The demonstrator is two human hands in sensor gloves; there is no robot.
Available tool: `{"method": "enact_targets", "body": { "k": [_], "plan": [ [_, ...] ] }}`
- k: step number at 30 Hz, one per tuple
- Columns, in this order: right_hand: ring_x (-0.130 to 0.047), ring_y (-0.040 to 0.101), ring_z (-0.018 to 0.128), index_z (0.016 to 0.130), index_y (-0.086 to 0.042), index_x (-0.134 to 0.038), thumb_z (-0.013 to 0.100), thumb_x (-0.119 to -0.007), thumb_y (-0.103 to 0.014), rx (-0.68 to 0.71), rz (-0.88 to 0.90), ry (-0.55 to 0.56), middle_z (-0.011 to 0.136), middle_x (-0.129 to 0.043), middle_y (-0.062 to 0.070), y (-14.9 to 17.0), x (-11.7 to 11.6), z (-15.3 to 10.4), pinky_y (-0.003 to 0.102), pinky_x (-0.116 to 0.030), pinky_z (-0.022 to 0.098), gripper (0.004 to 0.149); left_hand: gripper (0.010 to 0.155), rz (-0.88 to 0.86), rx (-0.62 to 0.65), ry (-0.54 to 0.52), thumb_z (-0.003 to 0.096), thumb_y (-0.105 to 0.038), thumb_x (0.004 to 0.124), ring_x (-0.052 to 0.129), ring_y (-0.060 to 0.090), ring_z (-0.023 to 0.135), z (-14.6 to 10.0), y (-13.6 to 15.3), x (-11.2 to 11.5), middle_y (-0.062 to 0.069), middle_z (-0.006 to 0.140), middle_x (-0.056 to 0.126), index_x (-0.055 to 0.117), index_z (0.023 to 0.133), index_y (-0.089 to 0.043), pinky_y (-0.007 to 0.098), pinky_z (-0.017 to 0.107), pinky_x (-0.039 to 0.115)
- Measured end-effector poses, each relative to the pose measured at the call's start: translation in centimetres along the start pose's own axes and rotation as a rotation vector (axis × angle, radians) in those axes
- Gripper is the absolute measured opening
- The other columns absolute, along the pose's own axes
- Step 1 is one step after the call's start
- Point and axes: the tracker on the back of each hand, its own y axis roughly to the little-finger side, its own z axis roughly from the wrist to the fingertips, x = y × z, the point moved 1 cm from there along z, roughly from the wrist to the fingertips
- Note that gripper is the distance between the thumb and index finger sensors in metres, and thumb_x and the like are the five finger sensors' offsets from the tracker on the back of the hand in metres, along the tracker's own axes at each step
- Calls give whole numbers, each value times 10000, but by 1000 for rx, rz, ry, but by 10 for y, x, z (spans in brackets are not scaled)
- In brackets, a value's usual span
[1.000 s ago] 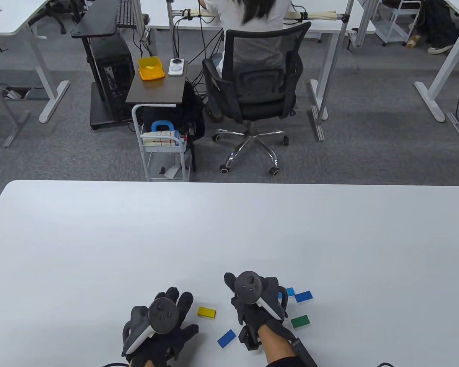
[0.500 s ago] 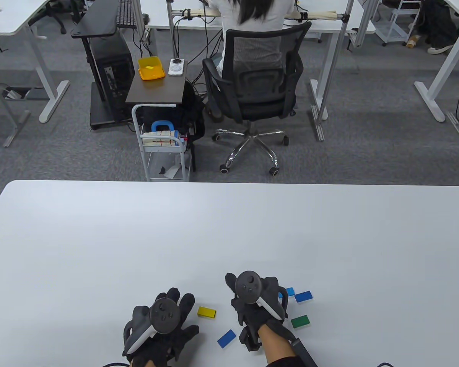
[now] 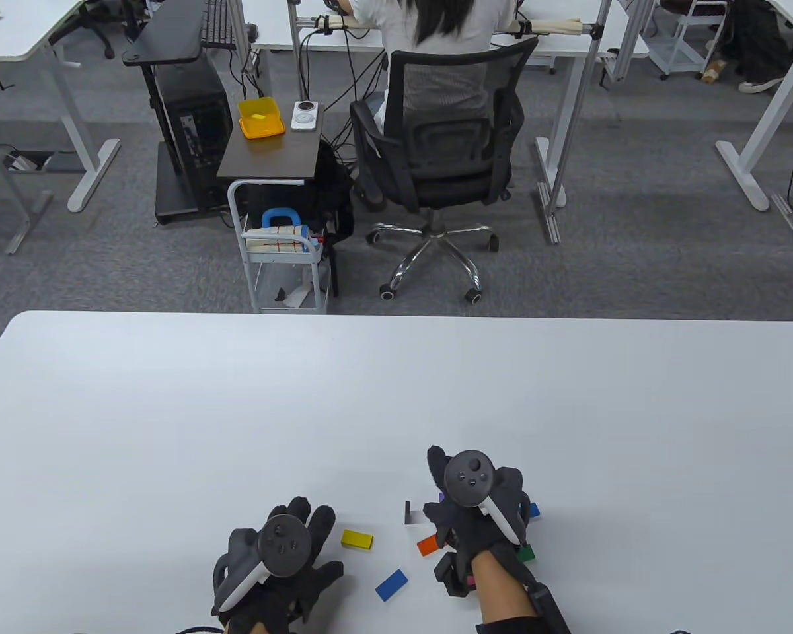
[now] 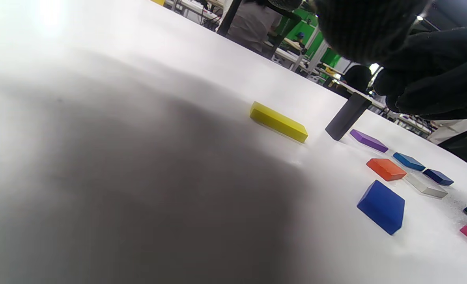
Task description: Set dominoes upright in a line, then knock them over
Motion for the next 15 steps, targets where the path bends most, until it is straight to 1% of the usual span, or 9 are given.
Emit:
{"method": "enact_targets", "body": {
  "k": [3, 9, 10, 12, 15],
  "plan": [
    [-740, 440, 971, 1033, -223, -642, 345, -994, -262, -39, -48, 10, 1011, -765, 63, 6, -7, 2, 636, -556, 726, 774, 785, 3, 4, 0, 402, -577, 746, 287, 455, 1096, 0, -1, 0, 84, 1218, 242, 349, 1053, -388, 617, 811, 419],
    [-699, 439, 995, 1022, -242, -660, 371, -965, -262, -59, -205, -53, 1000, -787, 36, 5, -33, 8, 654, -503, 738, 719, 790, -2, 7, -1, 401, -577, 748, 286, 456, 1096, -1, -1, 0, 84, 1218, 239, 346, 1054, -386, 617, 810, 419],
    [-679, 438, 1003, 1030, -256, -634, 378, -955, -251, -67, -237, -57, 1006, -780, 27, 5, -37, 9, 644, -502, 742, 726, 791, -3, 8, -2, 402, -578, 748, 284, 456, 1096, -1, -1, 0, 86, 1218, 234, 343, 1053, -388, 617, 811, 419],
    [-630, 447, 1018, 1045, -268, -591, 388, -942, -235, -69, -242, -52, 1012, -770, 19, 5, -39, 10, 633, -491, 748, 746, 792, 0, 8, -3, 400, -578, 748, 286, 454, 1097, -1, -1, 0, 85, 1217, 236, 342, 1053, -388, 616, 812, 419],
    [-598, 449, 1025, 1041, -277, -595, 402, -911, -231, -76, -267, -104, 1012, -768, 0, 8, -42, 12, 636, -465, 747, 714, 794, 3, 9, -2, 399, -579, 749, 284, 455, 1097, 0, -2, 0, 84, 1218, 235, 341, 1053, -388, 617, 811, 418]
  ]
}}
